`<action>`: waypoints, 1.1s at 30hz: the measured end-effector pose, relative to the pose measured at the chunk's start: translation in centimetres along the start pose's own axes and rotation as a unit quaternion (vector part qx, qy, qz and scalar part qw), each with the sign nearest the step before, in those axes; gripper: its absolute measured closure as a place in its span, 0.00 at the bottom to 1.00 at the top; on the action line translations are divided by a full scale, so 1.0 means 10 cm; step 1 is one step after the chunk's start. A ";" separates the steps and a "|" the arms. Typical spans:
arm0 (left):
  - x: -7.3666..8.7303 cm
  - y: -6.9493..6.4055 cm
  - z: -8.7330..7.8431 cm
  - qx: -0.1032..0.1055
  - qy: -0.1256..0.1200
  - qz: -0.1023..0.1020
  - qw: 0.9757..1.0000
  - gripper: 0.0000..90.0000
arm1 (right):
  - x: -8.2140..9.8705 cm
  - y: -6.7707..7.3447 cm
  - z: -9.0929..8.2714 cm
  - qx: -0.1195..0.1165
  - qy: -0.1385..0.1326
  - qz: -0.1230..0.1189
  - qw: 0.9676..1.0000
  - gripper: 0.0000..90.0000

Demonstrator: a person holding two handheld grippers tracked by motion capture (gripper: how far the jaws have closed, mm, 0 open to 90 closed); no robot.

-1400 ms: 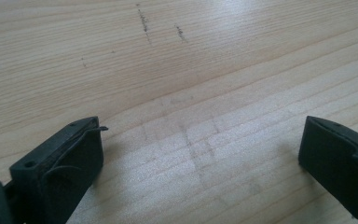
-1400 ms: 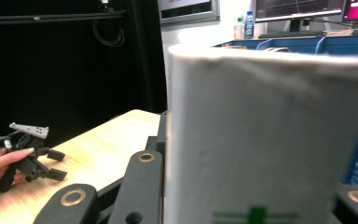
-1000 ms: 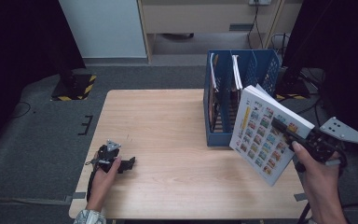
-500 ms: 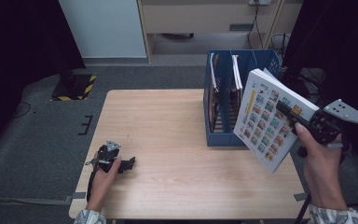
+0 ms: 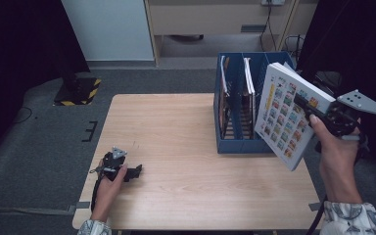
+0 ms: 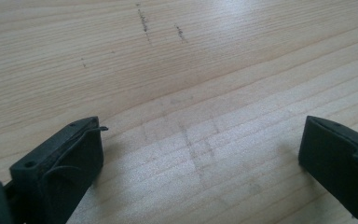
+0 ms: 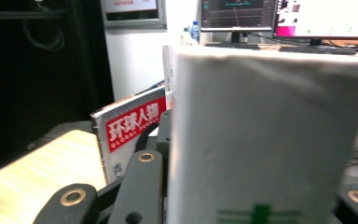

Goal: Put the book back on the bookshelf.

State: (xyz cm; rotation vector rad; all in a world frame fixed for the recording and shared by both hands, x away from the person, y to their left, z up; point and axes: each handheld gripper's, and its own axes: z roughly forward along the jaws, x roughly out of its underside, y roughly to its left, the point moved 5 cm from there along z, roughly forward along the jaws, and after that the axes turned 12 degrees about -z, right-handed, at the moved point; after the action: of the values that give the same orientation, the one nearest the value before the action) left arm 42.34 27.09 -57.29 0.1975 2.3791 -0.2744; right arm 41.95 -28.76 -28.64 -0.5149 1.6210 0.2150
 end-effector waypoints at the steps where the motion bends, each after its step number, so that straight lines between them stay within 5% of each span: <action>1: 0.00 0.00 0.00 0.000 0.000 0.000 1.000 0.00 | 0.00 -0.01 0.01 0.004 0.003 -0.003 1.000 0.82; 17: 0.00 -0.01 0.00 0.000 0.000 0.000 1.000 0.00 | 0.00 -0.33 0.25 0.083 0.016 -0.009 0.996 0.82; 33: 0.00 -0.01 0.00 0.000 0.000 0.000 1.000 0.00 | 0.11 -0.51 0.53 0.121 0.024 0.002 0.992 0.82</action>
State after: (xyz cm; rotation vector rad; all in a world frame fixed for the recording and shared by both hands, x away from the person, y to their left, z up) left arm 42.37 27.02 -57.29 0.1982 2.3799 -0.2740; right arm 48.89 -31.14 -29.51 -0.3330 1.6679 0.0072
